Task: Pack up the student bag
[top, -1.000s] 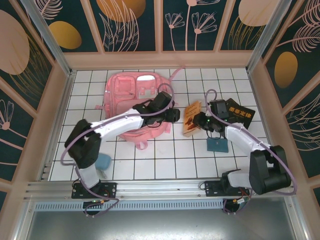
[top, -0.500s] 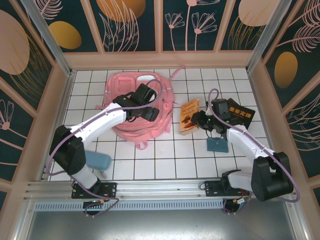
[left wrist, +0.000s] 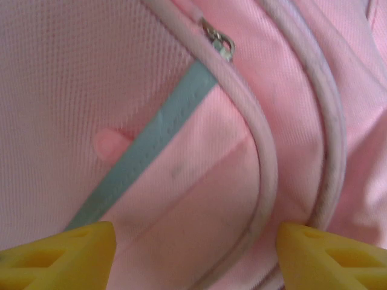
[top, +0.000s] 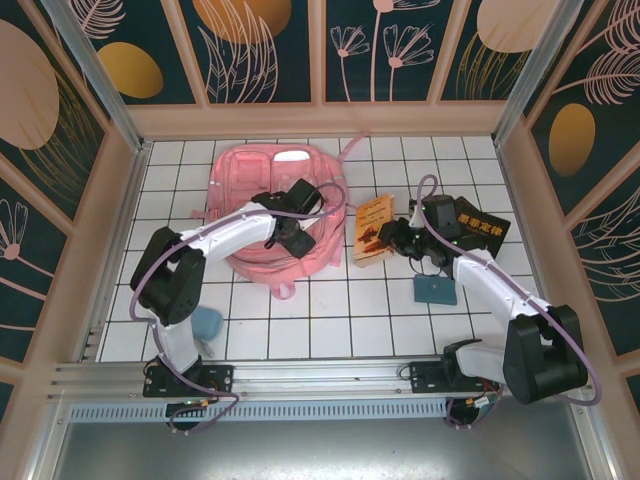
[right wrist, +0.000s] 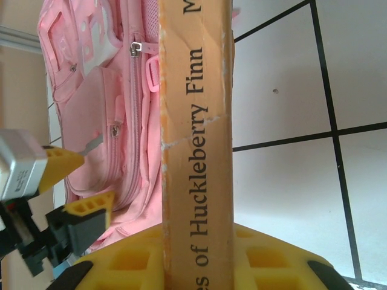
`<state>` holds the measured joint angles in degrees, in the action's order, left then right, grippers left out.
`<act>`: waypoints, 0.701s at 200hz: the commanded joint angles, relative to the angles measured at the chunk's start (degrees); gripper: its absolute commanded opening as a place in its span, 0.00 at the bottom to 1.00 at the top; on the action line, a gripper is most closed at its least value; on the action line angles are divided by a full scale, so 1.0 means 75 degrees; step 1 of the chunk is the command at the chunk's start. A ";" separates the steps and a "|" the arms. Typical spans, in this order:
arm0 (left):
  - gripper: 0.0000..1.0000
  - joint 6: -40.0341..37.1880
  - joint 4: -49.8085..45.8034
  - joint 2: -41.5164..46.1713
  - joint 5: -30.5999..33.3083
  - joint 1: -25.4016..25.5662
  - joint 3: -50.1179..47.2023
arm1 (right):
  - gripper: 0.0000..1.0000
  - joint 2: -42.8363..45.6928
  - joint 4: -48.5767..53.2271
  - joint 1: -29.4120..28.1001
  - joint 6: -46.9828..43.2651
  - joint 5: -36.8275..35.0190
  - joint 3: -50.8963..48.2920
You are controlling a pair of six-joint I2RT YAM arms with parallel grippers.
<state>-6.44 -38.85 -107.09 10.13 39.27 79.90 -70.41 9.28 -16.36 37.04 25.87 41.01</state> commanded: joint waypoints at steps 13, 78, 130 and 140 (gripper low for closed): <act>0.66 -0.0159 -0.0065 -0.0599 0.0526 -0.0086 0.0644 | 0.11 0.0315 -0.0204 -0.0057 0.0089 0.0024 0.0352; 0.14 0.0124 0.0105 -0.0614 0.1410 -0.0142 0.1574 | 0.11 0.0598 0.0011 -0.0070 0.0193 -0.0133 0.0338; 0.01 0.0420 0.0542 0.0427 0.2112 -0.0144 0.2171 | 0.12 0.0645 -0.0375 -0.0345 0.0301 0.0465 0.0198; 0.00 0.0488 0.0719 0.0641 0.2195 -0.0147 0.2221 | 0.11 0.0605 -0.0669 -0.0533 0.0387 0.0747 0.0158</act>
<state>-5.15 -38.54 -109.40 21.41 38.61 92.55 -67.31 10.35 -17.72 38.33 25.98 41.21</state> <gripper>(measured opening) 0.085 0.212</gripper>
